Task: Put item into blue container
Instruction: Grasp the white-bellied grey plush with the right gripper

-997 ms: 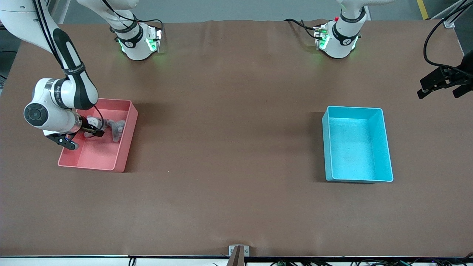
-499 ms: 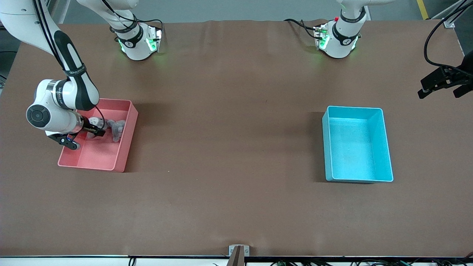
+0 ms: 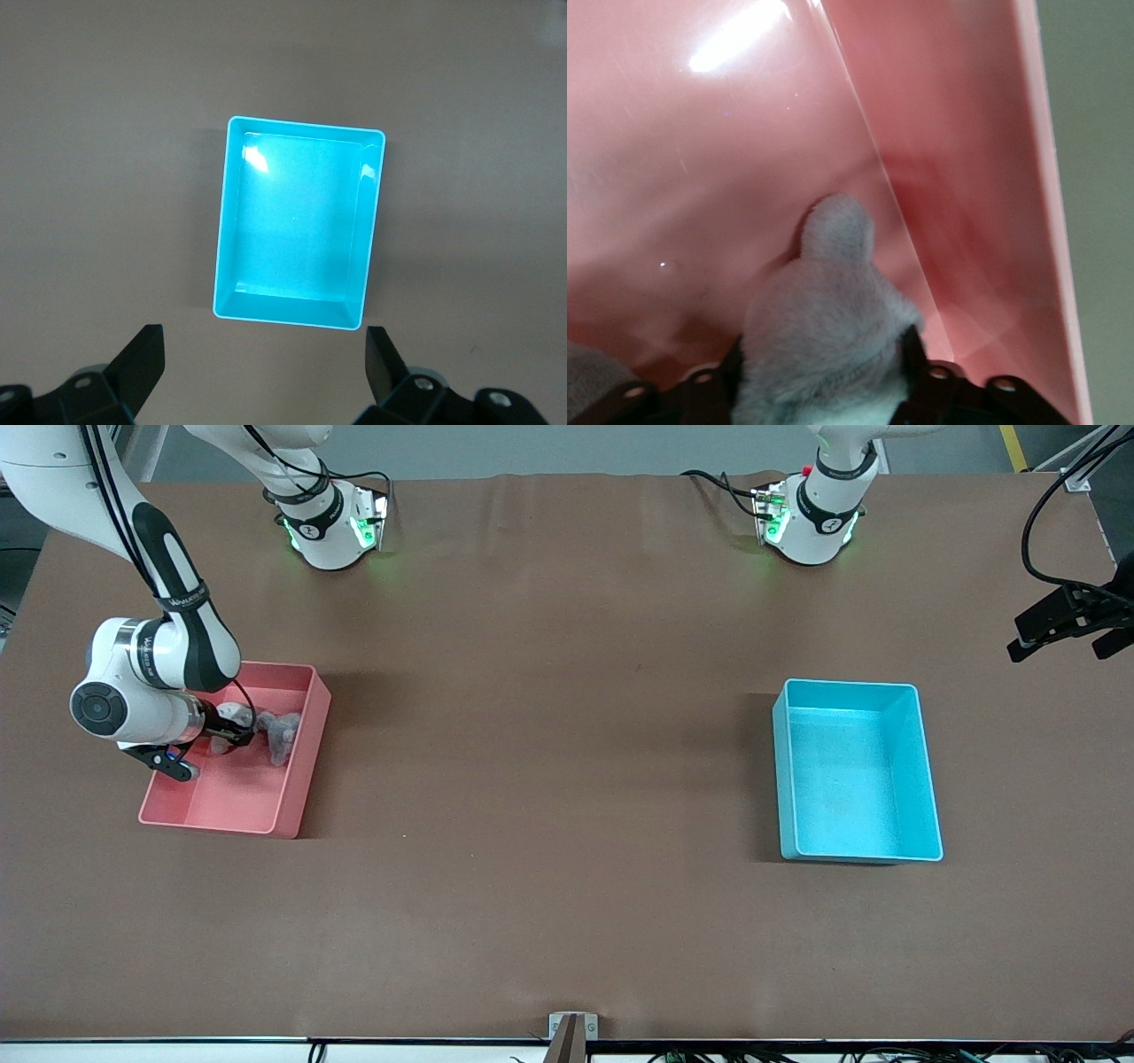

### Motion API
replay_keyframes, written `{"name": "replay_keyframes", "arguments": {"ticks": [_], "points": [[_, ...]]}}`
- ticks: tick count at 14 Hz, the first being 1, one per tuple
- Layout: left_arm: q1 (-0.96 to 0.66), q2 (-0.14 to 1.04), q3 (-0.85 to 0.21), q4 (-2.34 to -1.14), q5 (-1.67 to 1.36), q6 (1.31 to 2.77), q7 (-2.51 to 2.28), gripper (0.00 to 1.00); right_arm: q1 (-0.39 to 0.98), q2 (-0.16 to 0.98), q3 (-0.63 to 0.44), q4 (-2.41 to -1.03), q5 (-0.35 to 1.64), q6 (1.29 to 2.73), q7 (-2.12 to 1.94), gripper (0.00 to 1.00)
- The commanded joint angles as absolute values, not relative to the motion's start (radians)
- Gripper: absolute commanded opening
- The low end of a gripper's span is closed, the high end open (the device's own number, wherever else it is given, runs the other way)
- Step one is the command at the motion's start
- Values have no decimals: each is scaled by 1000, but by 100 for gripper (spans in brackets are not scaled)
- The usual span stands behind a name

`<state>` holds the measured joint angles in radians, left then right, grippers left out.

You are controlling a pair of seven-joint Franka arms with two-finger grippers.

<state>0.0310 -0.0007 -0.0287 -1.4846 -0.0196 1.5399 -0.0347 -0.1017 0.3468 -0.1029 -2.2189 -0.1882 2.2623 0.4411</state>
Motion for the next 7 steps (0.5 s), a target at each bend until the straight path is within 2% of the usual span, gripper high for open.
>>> {"name": "replay_keyframes", "arguments": {"ticks": [1, 4, 7], "points": [[40, 6, -31, -1470, -12, 1542, -21, 100, -103, 347, -101, -2221, -215, 2256, 457, 37], [40, 6, -31, -1470, -12, 1540, -21, 100, -101, 347, -101, -2207, -215, 2238, 457, 5], [40, 6, -31, -1470, -12, 1540, -21, 100, -103, 347, -100, -2136, -212, 2165, 453, 0]]}}
